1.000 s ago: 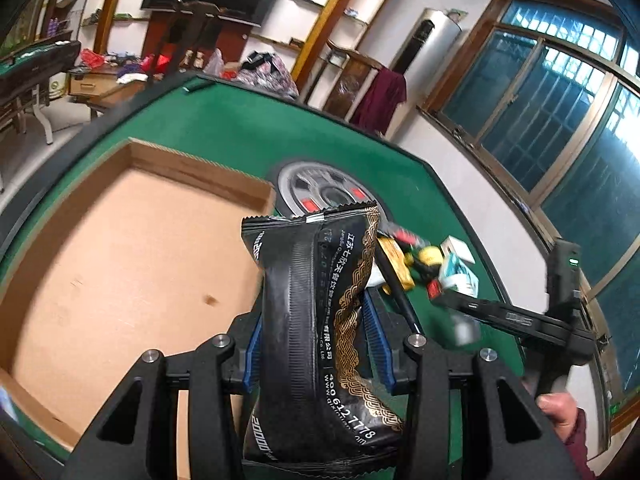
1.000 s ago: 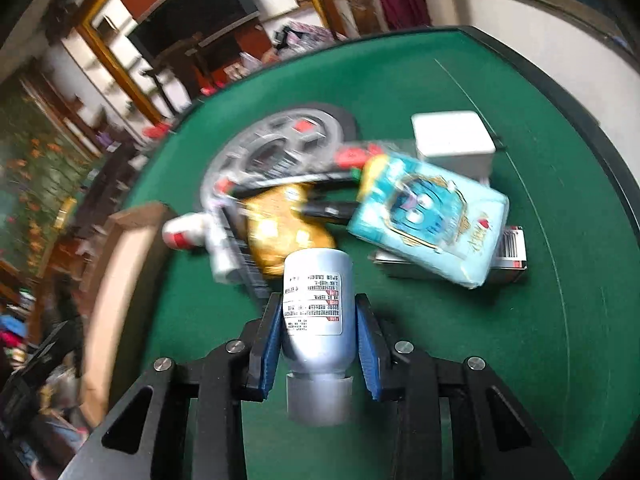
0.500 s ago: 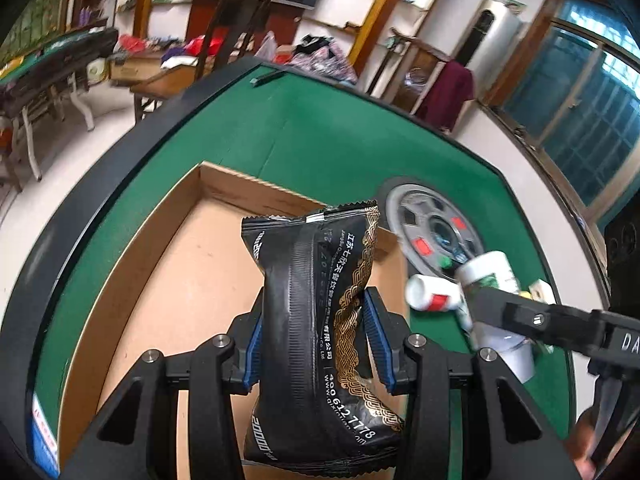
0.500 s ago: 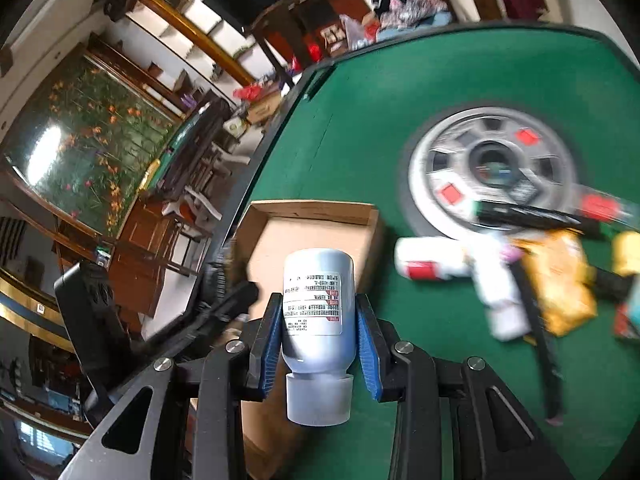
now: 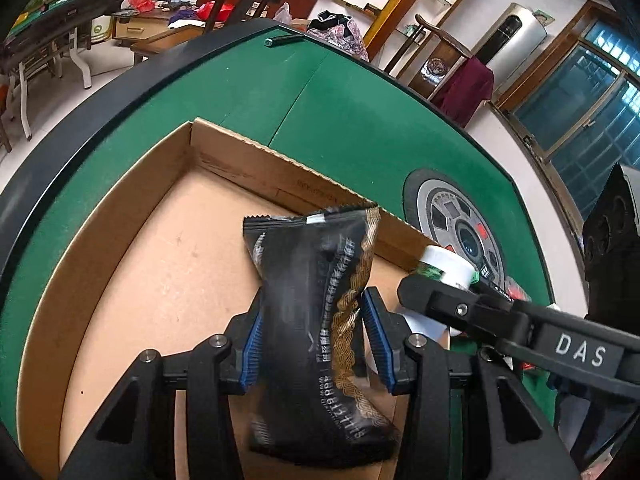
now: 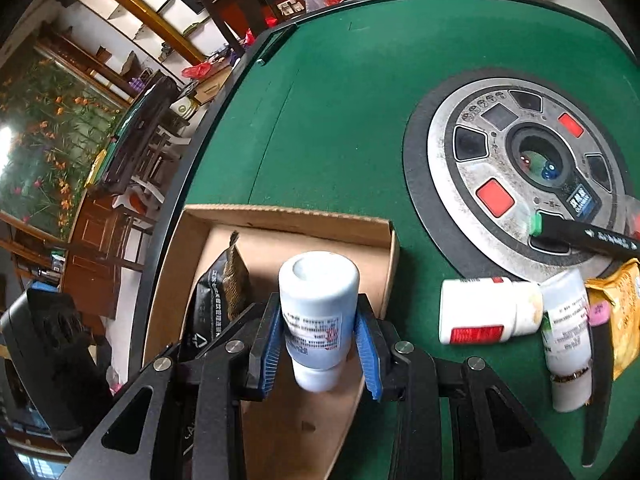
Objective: Organize objects
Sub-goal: 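Drop the black bag in the tray while the right gripper carries a white bottle, then grasp a white pill bottle with red label using the left gripper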
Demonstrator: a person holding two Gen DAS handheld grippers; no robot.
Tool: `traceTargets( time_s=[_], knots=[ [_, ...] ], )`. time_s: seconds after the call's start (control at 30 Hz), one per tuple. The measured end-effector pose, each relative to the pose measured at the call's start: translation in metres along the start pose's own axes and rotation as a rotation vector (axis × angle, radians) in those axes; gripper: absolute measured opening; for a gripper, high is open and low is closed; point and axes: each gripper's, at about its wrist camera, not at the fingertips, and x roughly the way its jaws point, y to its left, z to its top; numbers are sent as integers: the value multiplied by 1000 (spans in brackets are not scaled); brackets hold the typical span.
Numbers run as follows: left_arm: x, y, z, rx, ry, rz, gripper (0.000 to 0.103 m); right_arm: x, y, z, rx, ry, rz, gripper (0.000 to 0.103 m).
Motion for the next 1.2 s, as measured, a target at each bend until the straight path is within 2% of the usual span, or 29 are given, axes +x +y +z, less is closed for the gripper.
traceTargets(
  time_s=[0.1, 0.13, 0.2, 0.37, 0.47, 0.53, 0.6, 0.67, 0.7, 0.77, 0.8, 0.83, 0.9, 1.0, 1.1, 1.2],
  knots=[
    [-3, 4, -1, -19, -9, -21, 58, 3, 0, 5, -3, 1, -4, 41],
    [-7, 4, -2, -20, -16, -19, 64, 2, 1, 6, -2, 1, 1, 47],
    [-17, 5, -5, -18, -36, -5, 68, -4, 1, 6, -8, -26, -2, 56],
    [-52, 4, -11, -20, -91, 4, 72, -53, -2, -1, -65, -127, 2, 64],
    [-79, -11, -18, -10, -140, -43, 77, -109, -2, -16, -163, -276, -77, 77],
    [-94, -27, -25, 12, -171, -77, 83, -151, -6, -36, -225, -424, -143, 100],
    [-104, -48, -33, 45, -200, -109, 89, -185, -12, -62, -262, -625, -223, 103],
    [-107, -71, -45, 88, -210, -129, 93, -198, -32, -82, -248, -740, -241, 103],
    [-106, -79, -50, 102, -204, -135, 93, -198, -50, -89, -204, -742, -253, 103],
    [-94, -98, -62, 133, -162, -150, 93, -187, -85, -87, -91, -628, -300, 103],
    [-88, -104, -66, 142, -142, -150, 93, -181, -108, -85, -18, -578, -279, 103],
    [-82, -108, -72, 154, -117, -145, 93, -177, -128, -87, 33, -561, -257, 103],
    [-66, -117, -81, 176, -70, -123, 93, -174, -164, -88, 128, -544, -265, 103],
    [-54, -134, -86, 248, -40, -88, 93, -175, -204, -92, 188, -553, -278, 103],
    [-44, -163, -86, 463, -38, -19, 93, -179, -226, -99, 187, -588, -312, 103],
    [-33, -192, -88, 756, -43, 87, 93, -180, -246, -106, 211, -598, -288, 103]
  ],
)
